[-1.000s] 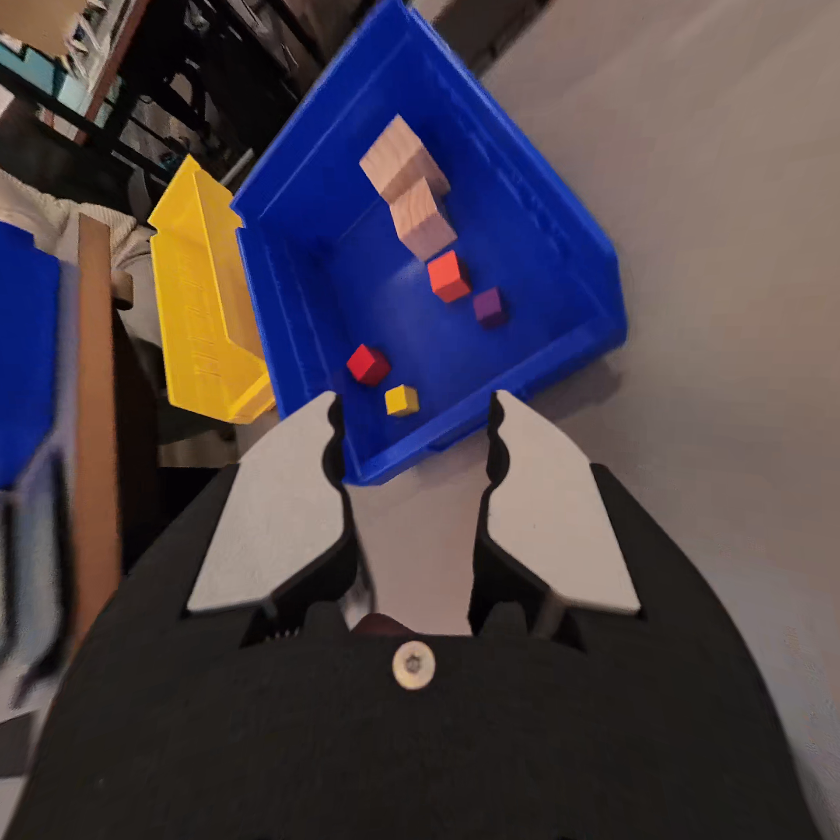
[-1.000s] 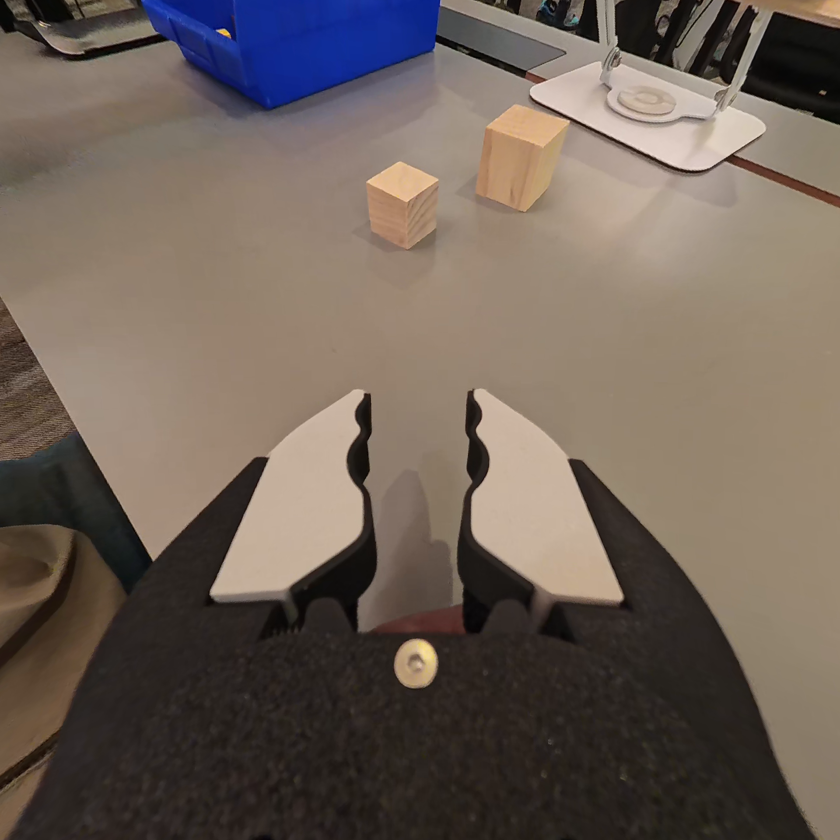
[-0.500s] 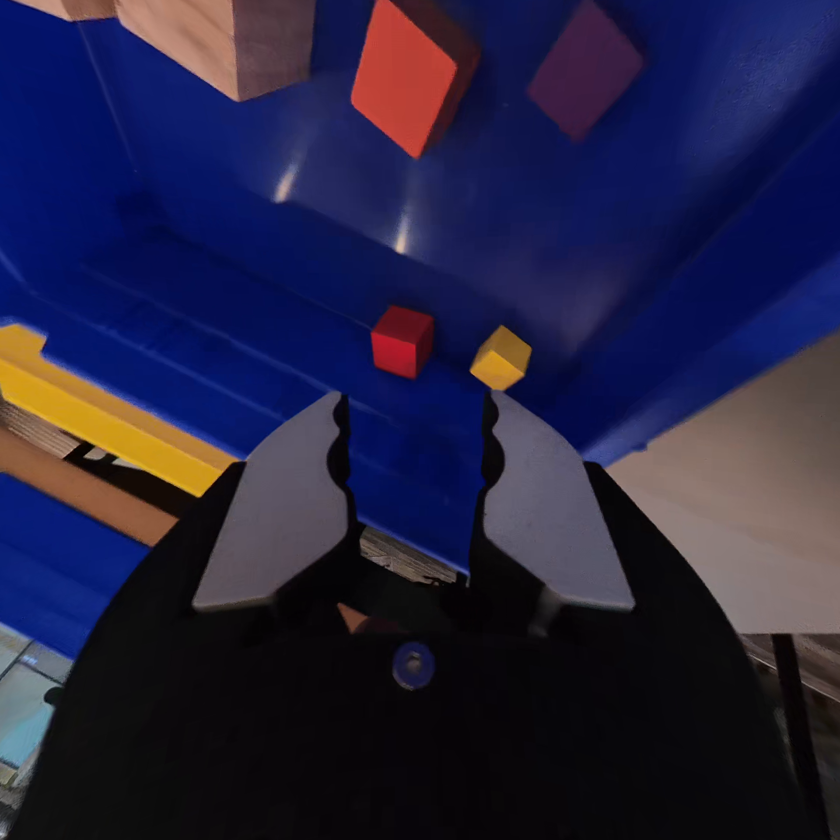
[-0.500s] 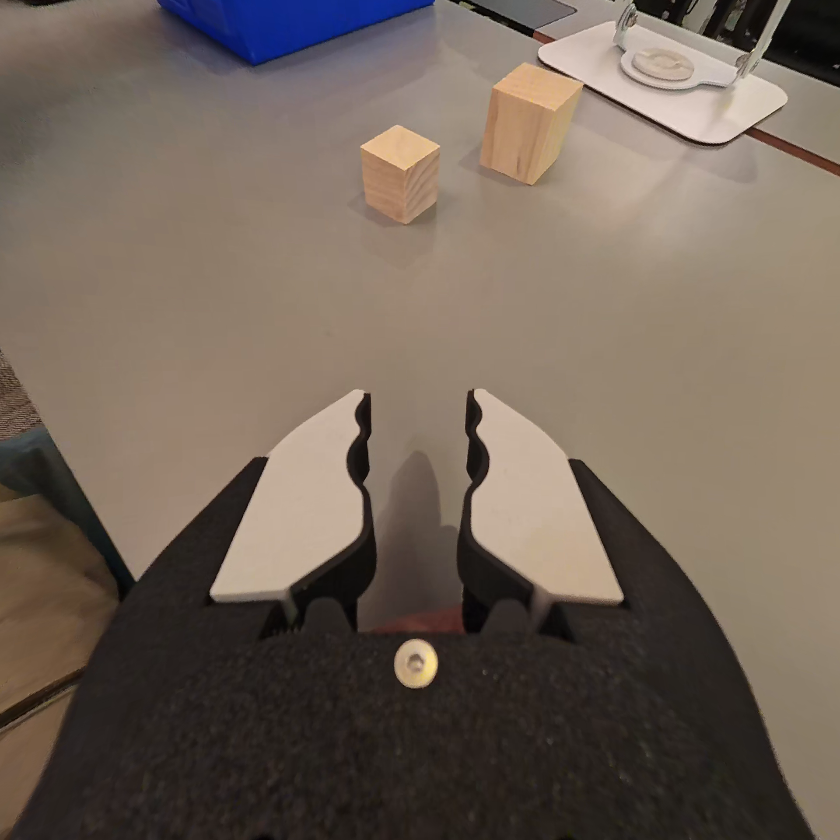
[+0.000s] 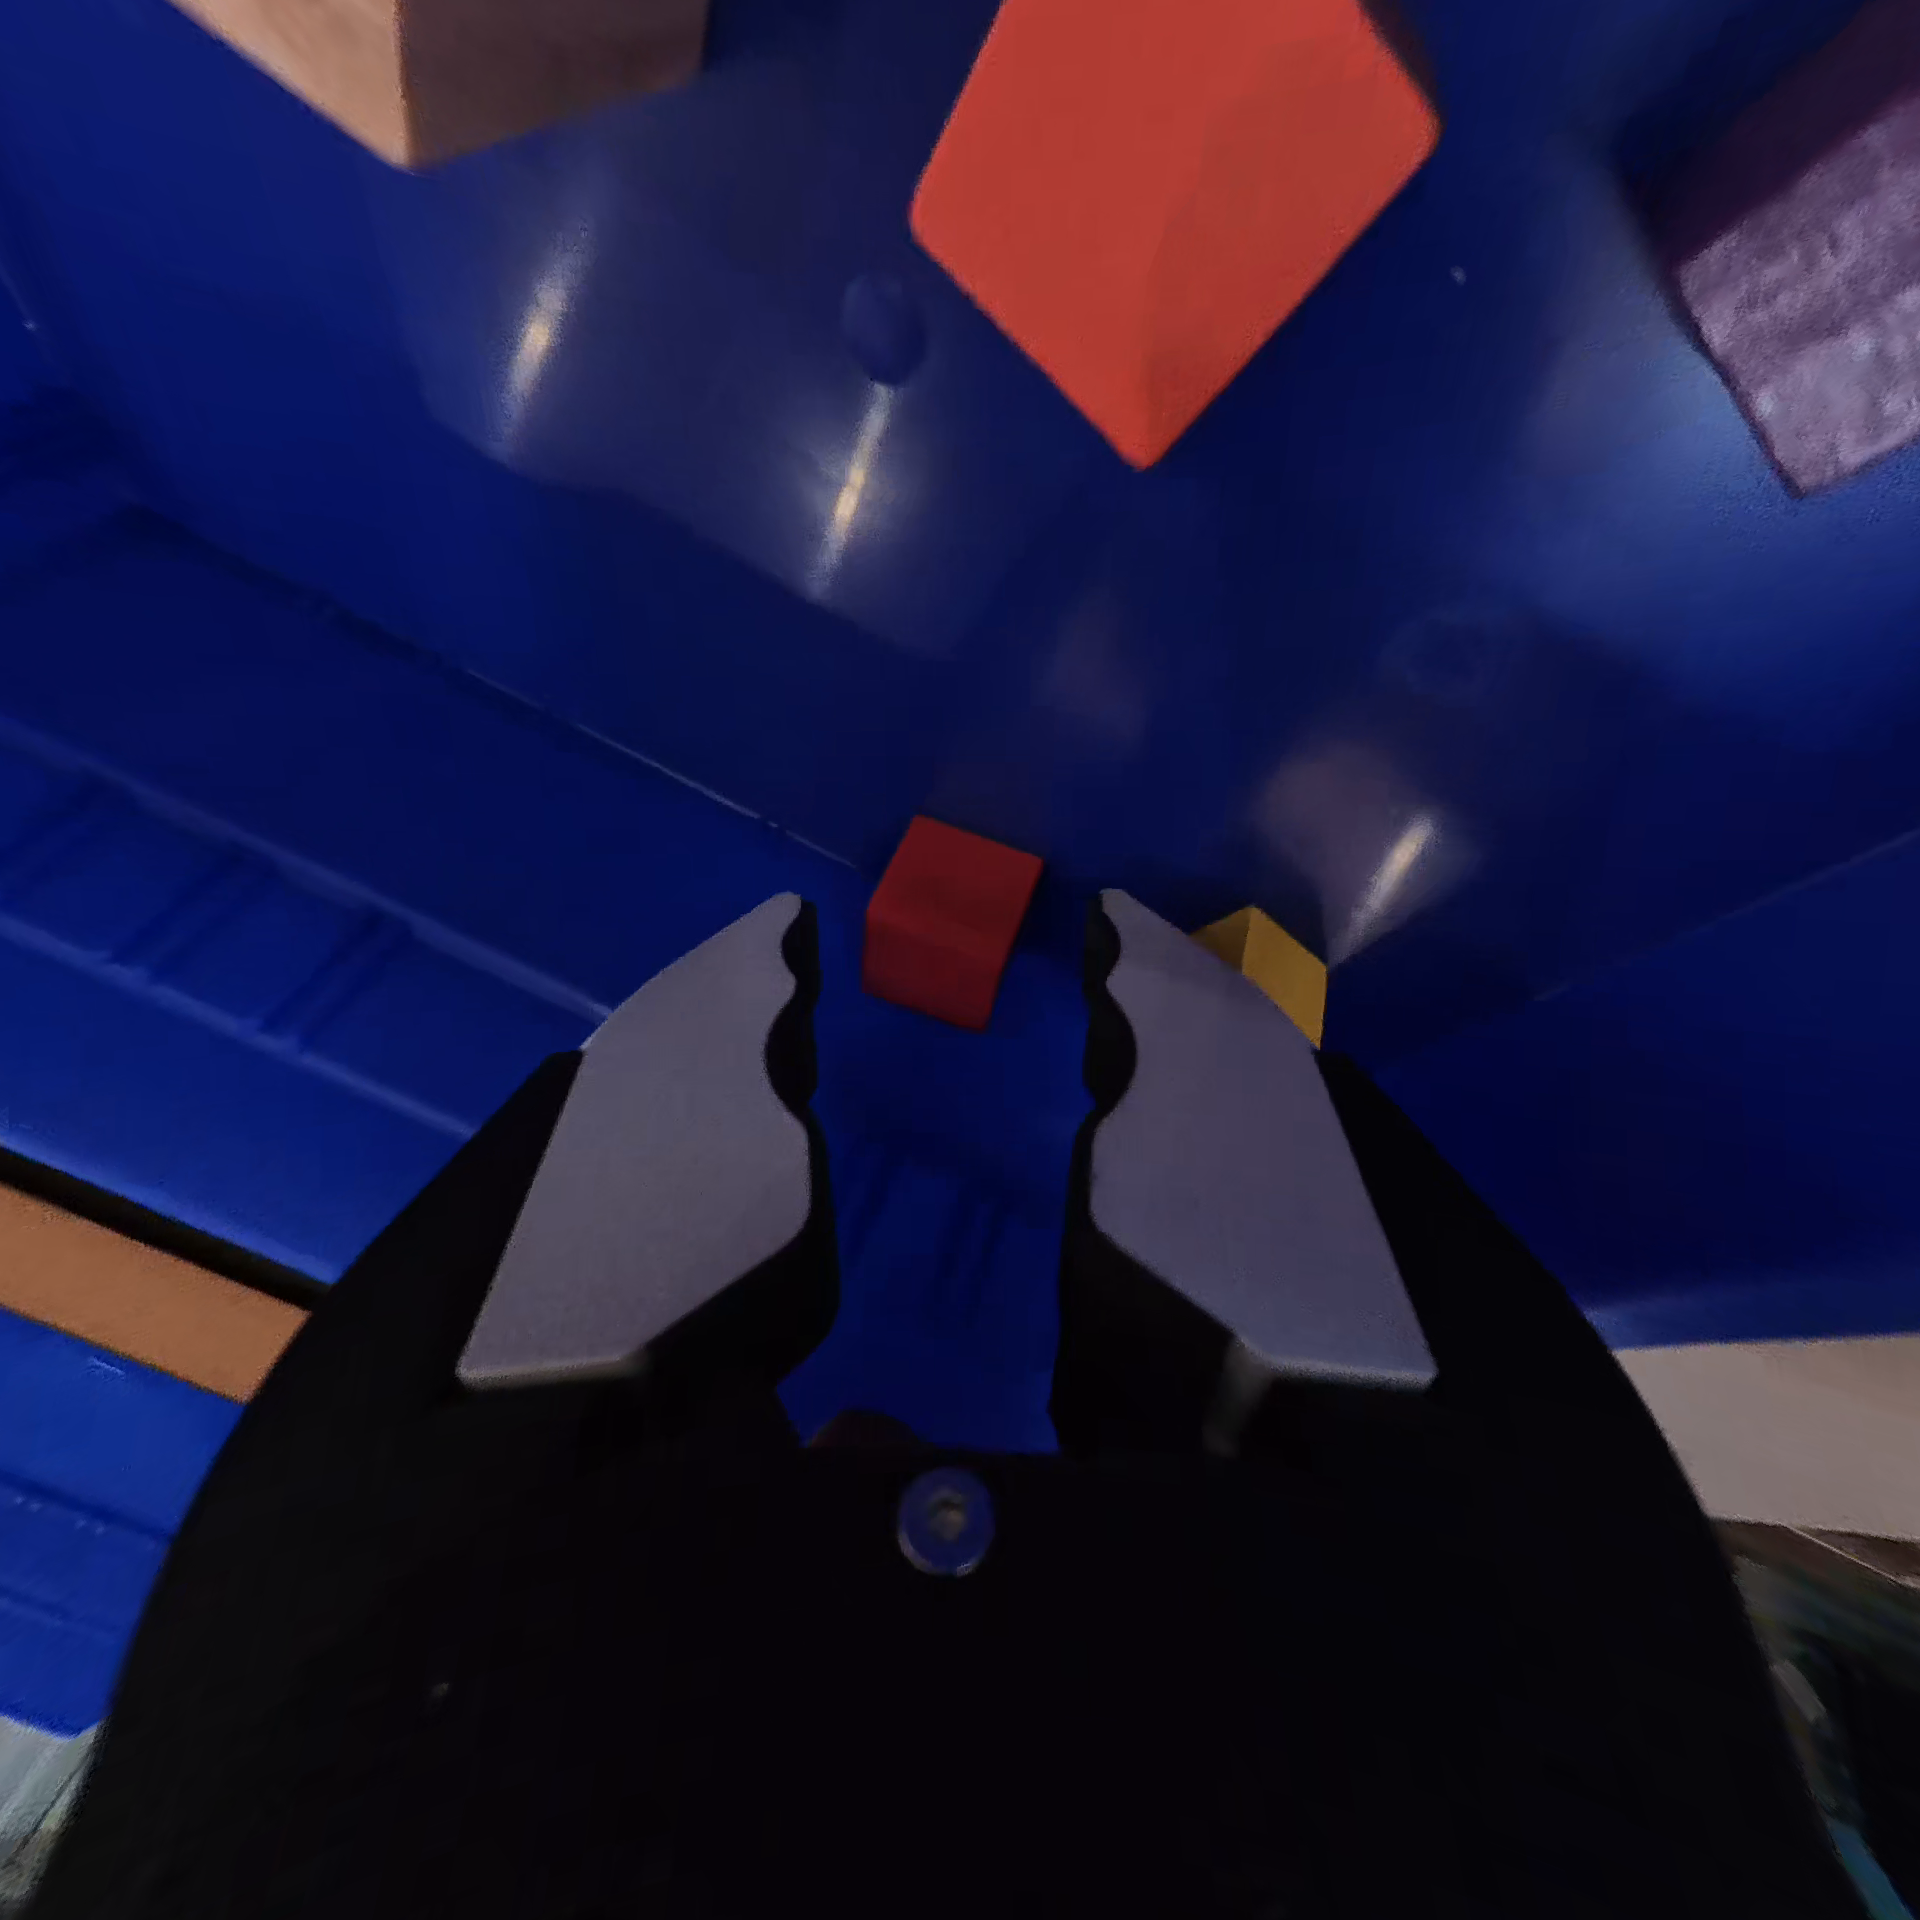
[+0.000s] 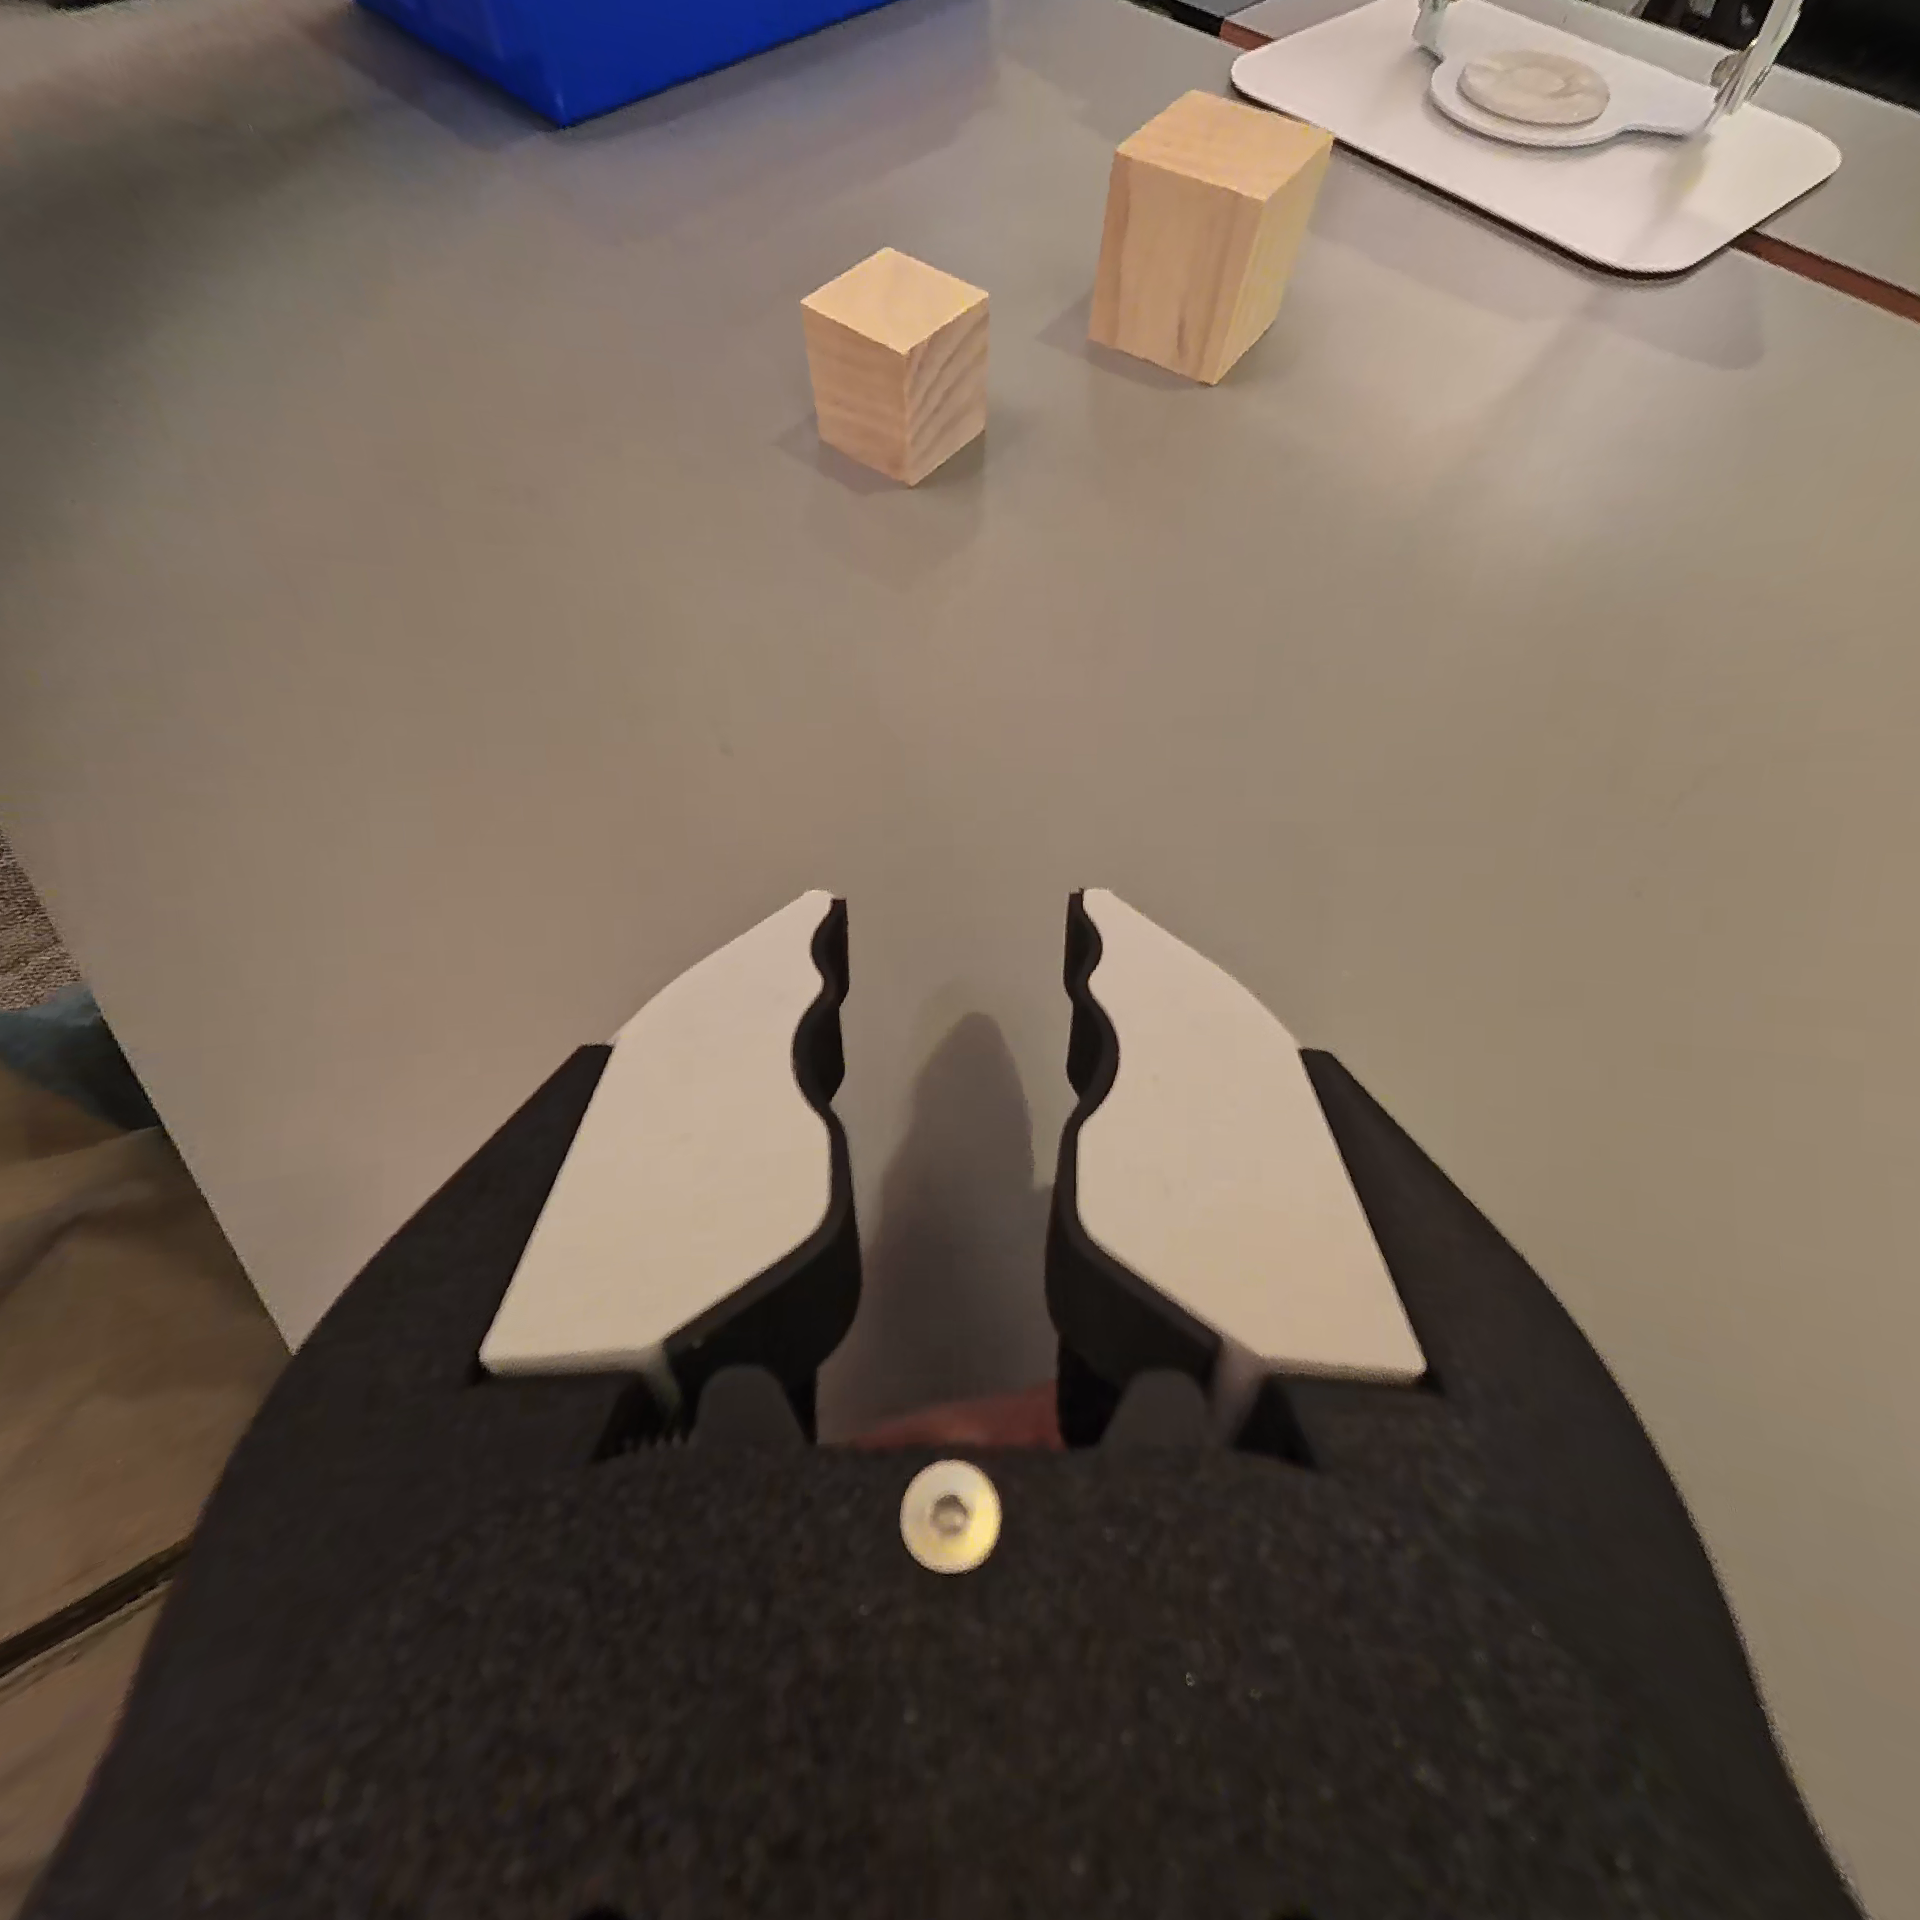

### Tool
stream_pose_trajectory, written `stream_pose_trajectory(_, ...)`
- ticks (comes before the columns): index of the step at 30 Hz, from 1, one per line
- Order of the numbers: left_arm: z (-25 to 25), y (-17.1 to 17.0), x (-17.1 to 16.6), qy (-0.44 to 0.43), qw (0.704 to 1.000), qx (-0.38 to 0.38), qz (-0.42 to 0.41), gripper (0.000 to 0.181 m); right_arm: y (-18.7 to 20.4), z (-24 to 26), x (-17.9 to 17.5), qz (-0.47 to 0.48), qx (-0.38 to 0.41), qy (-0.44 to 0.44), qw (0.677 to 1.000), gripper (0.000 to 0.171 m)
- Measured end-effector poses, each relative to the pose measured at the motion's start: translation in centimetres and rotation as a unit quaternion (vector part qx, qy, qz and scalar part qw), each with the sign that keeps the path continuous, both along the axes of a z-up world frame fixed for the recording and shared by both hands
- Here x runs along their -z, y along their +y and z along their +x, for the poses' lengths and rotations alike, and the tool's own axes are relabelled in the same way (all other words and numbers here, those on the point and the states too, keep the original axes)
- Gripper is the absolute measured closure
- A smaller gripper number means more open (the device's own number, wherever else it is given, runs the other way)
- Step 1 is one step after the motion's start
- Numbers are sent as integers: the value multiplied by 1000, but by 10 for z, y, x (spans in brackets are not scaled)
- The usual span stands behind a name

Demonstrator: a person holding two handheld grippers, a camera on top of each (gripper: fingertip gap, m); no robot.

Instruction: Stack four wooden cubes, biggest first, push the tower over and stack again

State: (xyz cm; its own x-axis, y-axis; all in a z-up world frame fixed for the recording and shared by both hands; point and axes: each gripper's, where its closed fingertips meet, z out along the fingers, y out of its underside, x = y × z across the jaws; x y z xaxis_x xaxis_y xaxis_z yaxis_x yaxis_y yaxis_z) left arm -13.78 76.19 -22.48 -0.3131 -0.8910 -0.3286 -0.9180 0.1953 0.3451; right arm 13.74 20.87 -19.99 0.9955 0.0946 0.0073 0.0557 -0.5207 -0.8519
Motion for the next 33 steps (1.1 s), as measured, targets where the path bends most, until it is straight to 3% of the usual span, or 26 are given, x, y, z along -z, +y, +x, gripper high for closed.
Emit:
stream_pose_trajectory(2,0,-1,5,7,1000,0,-1,149,-1,1,0,0,0,-3,1000,131)
stream_pose_trajectory(10,6,-4,-5,-23,1000,17,5,152,-3,4,-7,8,5,-4,1000,132)
stream_pose_trajectory(16,38,-30,-72,-184,980,58,51,153,-3,-2,-10,10,-2,-5,1000,131)
stream_pose_trajectory(23,54,-124,-154,-445,889,75,75,153,-1,-13,-15,16,-14,-8,1000,131)
stream_pose_trajectory(26,49,-172,-163,-519,847,73,89,153,0,-18,-16,17,-19,-7,1000,131)
stream_pose_trajectory(33,55,-262,-141,-621,781,42,58,153,3,-26,-11,15,-28,-3,999,131)
